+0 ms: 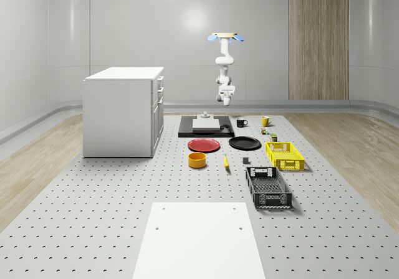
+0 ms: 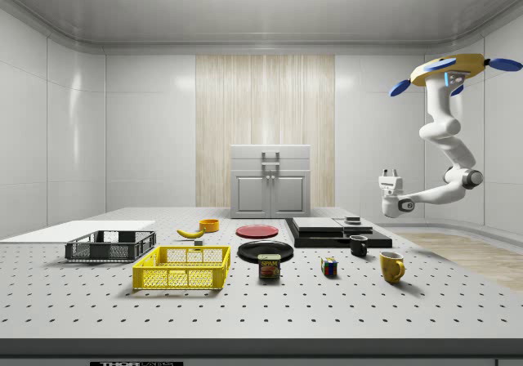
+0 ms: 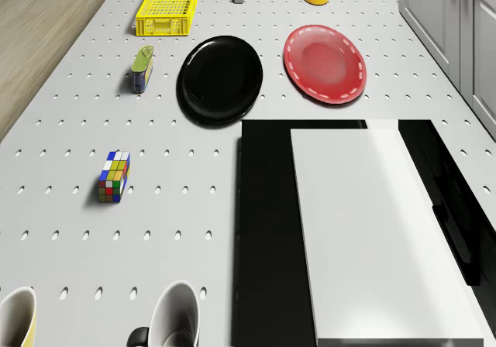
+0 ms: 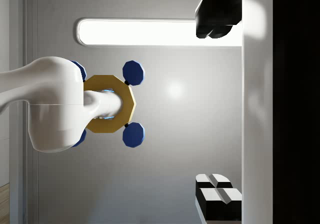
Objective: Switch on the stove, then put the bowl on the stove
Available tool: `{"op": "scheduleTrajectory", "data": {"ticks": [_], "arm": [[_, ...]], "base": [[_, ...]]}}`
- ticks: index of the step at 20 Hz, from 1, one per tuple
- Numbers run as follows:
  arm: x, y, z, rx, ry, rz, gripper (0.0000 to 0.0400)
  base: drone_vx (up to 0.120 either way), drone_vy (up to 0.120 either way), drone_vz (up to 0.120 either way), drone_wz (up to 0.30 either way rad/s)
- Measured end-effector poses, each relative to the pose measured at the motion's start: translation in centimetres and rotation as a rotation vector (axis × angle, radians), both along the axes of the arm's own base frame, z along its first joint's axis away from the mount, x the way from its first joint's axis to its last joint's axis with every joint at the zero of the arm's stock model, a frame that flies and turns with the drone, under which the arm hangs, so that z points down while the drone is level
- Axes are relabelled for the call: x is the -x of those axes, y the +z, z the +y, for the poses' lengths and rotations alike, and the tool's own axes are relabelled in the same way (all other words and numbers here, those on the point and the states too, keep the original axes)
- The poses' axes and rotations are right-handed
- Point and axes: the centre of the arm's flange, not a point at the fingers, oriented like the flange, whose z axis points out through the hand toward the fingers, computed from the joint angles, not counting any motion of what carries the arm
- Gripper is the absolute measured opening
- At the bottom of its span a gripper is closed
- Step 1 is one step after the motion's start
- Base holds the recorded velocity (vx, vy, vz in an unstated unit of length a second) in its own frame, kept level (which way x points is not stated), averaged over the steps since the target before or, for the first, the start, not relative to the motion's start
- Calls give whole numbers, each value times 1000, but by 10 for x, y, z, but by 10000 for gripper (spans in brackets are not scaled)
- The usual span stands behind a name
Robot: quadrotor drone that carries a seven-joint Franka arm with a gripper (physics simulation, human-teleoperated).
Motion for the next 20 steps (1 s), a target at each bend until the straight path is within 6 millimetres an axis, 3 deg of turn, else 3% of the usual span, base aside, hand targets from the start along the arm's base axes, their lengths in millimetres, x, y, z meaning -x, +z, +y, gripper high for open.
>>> {"op": "scheduleTrajectory", "data": {"ticks": [4, 12, 16, 20], "arm": [[0, 1, 0, 0, 0, -3, 400], [1, 1, 0, 1, 0, -9, 400], [1, 1, 0, 3, 0, -12, 400], [1, 1, 1, 6, 0, -15, 400]], "base": [[120, -120, 0, 0], [0, -120, 0, 0], [110, -120, 0, 0], [10, -120, 0, 0]]}}
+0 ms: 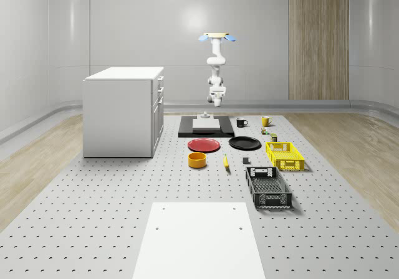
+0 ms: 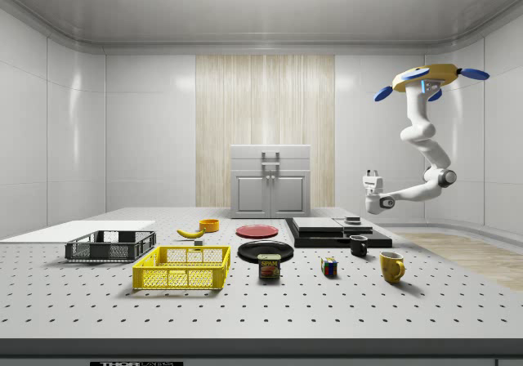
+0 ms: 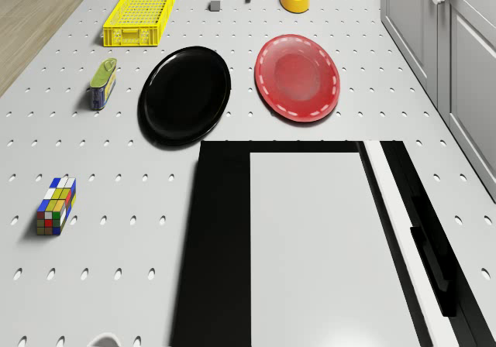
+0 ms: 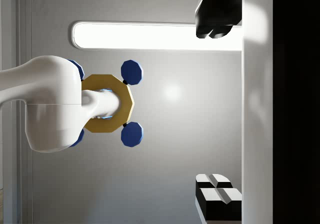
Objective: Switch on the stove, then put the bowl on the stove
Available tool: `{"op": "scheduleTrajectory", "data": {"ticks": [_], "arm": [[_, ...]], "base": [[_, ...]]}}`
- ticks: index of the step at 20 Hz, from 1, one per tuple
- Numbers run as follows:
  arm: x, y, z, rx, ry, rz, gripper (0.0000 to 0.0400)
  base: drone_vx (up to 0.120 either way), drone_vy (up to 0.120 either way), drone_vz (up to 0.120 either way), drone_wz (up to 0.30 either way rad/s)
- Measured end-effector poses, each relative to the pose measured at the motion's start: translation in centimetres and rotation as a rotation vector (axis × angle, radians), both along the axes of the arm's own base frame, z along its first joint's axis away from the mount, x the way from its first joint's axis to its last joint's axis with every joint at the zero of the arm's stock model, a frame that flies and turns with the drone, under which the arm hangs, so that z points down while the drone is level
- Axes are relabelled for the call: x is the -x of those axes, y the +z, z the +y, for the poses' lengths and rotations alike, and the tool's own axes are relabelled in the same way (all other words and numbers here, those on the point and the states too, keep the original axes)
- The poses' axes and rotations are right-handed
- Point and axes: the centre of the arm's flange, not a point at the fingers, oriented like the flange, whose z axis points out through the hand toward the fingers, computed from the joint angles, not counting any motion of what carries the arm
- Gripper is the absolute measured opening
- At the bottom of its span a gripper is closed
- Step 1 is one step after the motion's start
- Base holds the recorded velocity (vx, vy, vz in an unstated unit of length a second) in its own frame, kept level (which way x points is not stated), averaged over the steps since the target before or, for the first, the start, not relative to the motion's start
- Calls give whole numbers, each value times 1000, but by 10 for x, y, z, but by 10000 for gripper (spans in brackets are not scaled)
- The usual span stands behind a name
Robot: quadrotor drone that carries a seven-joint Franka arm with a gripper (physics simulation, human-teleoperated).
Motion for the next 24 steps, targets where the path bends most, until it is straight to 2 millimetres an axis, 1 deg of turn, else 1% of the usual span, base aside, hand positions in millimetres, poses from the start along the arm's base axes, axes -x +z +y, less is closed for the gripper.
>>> {"op": "scheduleTrajectory", "data": {"ticks": [10, 16, 20, 24], "arm": [[1, 0, 3, 27, -1, -8, 400], [1, 0, 9, 87, -2, -12, 400], [1, -2, 17, 176, -4, -15, 400], [2, -6, 34, 350, -8, -18, 400]], "base": [[0, -120, 0, 0], [0, -120, 0, 0], [0, -120, 0, 0], [0, -120, 0, 0]]}}
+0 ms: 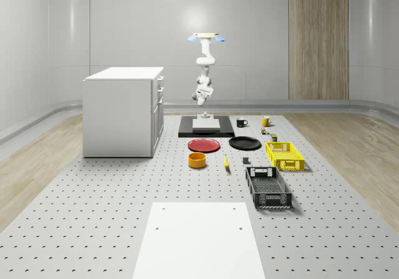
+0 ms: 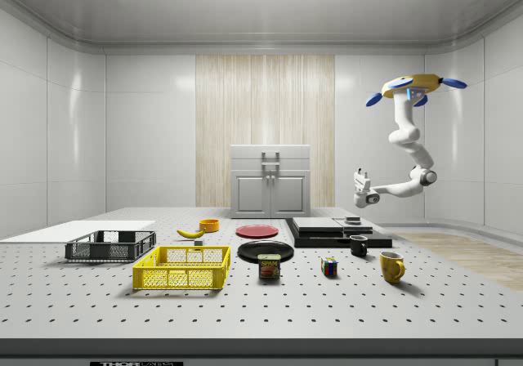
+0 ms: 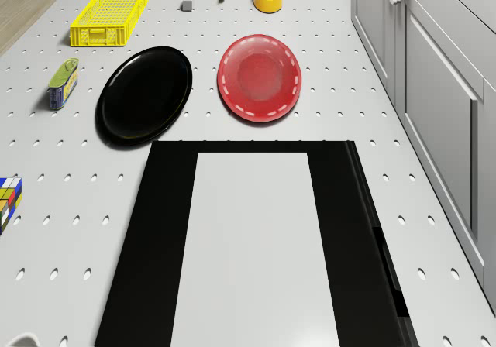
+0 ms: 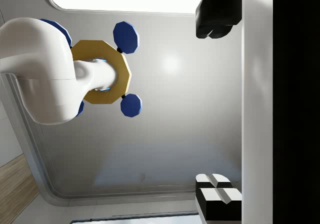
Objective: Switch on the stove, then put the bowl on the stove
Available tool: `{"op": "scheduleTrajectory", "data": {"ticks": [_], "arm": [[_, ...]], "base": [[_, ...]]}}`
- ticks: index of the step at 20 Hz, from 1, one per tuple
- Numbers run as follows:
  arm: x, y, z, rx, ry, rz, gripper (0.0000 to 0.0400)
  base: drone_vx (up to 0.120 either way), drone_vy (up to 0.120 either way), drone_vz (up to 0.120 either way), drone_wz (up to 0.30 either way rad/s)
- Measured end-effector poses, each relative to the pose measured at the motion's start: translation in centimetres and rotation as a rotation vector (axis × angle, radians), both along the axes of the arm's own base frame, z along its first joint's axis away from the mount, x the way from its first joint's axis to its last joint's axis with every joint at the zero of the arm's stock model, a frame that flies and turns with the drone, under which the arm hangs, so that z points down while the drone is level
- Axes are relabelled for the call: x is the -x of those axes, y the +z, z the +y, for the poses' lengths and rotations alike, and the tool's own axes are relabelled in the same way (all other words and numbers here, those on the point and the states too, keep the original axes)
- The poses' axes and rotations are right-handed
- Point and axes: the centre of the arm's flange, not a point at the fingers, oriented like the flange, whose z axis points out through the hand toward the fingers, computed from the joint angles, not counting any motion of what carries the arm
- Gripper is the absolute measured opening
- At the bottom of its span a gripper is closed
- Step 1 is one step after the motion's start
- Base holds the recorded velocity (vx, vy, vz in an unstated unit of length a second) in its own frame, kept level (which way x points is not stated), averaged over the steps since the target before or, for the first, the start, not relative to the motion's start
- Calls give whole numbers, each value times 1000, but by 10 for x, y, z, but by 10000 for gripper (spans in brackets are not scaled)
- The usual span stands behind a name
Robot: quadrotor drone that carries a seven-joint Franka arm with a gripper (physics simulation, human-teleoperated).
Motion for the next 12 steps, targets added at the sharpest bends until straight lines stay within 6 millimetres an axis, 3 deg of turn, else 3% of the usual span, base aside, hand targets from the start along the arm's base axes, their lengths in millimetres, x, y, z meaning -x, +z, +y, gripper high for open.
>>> {"op": "scheduleTrajectory", "data": {"ticks": [1, 6, 9, 12], "arm": [[0, -2, 6, 64, -2, -1, 400], [-1, -34, 45, 569, -18, -2, 400], [-2, -76, 63, 1036, -34, -2, 400], [-4, -127, 58, 1552, -52, -1, 400]], "base": [[40, -120, 0, 0], [120, 0, 0, 0], [67, 0, -120, 0], [0, 0, -120, 0]]}}
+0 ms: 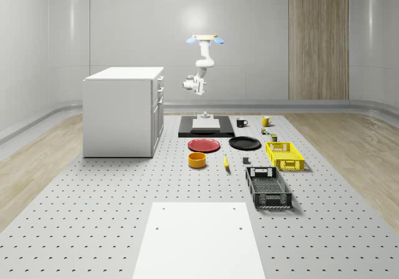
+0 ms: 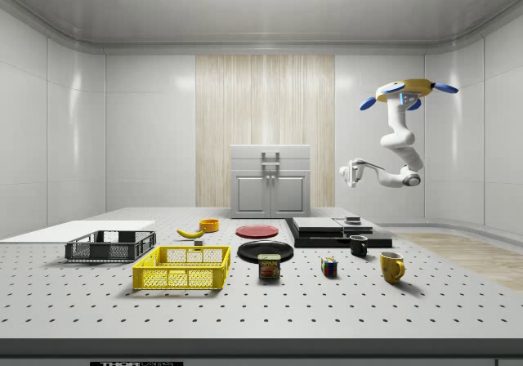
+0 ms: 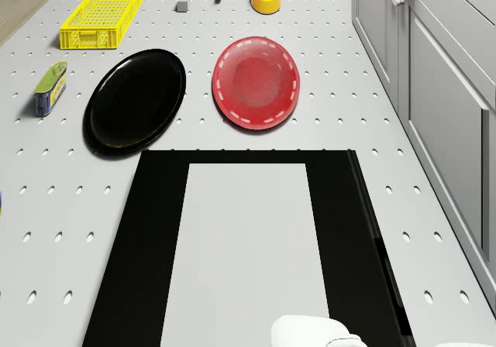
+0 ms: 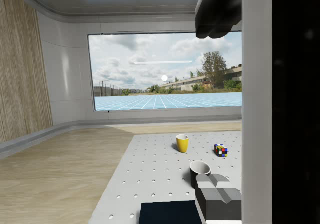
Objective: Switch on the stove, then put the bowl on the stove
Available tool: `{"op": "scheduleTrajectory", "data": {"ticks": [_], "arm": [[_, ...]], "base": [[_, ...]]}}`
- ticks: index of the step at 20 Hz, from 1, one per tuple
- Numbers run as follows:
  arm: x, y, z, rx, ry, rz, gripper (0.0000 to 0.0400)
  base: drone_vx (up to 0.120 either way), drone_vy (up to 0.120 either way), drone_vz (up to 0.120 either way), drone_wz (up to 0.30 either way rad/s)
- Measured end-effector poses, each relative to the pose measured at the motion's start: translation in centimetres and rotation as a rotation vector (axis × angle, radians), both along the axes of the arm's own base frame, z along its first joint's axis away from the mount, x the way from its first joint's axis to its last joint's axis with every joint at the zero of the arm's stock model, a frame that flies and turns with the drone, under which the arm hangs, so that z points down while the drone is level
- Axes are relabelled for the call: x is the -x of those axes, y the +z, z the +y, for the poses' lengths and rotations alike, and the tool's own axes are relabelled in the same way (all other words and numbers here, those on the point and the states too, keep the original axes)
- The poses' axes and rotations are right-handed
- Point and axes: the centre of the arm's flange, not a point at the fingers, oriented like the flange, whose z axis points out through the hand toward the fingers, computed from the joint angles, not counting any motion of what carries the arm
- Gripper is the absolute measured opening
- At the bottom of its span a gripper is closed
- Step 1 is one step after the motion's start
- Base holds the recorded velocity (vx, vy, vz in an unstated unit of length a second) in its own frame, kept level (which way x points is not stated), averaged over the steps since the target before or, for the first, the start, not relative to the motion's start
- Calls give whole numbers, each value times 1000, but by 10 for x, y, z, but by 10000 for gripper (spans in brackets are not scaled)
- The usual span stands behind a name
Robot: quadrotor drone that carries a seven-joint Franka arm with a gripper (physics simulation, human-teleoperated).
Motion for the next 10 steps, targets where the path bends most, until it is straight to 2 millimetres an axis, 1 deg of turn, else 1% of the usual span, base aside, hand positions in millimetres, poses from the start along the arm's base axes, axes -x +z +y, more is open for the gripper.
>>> {"op": "scheduleTrajectory", "data": {"ticks": [1, 3, 5, 8, 9, 10], "arm": [[-1, -15, -7, 161, -6, 0, 400], [-1, -37, -23, 445, -17, 0, 400], [-2, -51, -41, 668, -24, 1, 400], [-2, -61, -61, 897, -31, 3, 400], [-2, -62, -66, 952, -32, 4, 400], [-2, -64, -70, 997, -33, 5, 400]], "base": [[40, 0, -120, 0], [120, 0, -120, 0], [20, 0, -120, 0], [0, 0, -120, 0], [40, 0, -120, 0], [120, 0, -120, 0]]}}
